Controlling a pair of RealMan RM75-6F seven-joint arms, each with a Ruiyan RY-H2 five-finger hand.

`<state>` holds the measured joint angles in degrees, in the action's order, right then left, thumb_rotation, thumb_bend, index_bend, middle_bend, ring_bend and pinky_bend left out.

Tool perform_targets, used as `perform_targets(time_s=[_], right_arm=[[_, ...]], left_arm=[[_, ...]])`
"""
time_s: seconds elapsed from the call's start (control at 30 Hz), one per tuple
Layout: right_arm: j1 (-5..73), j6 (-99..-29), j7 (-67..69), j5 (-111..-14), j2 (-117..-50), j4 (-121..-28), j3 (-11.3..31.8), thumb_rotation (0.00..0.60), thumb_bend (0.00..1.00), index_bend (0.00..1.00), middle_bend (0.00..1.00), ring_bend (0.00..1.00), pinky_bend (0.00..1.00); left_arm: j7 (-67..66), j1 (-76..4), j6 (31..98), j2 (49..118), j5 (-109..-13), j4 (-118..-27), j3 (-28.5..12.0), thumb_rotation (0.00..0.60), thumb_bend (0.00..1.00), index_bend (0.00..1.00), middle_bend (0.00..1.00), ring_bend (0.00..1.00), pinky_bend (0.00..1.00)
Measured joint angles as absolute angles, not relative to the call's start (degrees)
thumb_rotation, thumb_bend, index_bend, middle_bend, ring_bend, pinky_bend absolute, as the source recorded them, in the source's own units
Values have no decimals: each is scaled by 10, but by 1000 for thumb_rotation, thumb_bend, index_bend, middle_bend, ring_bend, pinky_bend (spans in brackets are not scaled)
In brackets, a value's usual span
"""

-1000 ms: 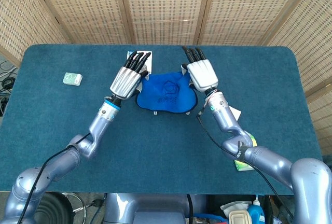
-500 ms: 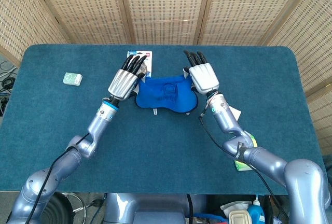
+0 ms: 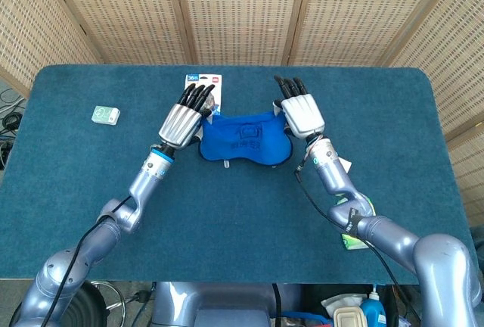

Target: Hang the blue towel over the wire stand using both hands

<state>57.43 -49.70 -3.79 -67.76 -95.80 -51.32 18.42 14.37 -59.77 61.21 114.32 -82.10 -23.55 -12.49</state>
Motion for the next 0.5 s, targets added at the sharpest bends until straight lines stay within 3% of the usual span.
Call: perform_targets(time_s=[0.4,0.5], right_arm=[[561,-504,-35,-685,-940,-519,178,600,644,653,0,0,0],[559,-501,-36,-687,-937,-522,175,600,623,524,0,0,0]], left_arm=[[142,-597,610,1144,-818,-232,-120,600,548,675,0,0,0],[139,-597,607,1144,-818,-232,-119,600,549,667,0,0,0]])
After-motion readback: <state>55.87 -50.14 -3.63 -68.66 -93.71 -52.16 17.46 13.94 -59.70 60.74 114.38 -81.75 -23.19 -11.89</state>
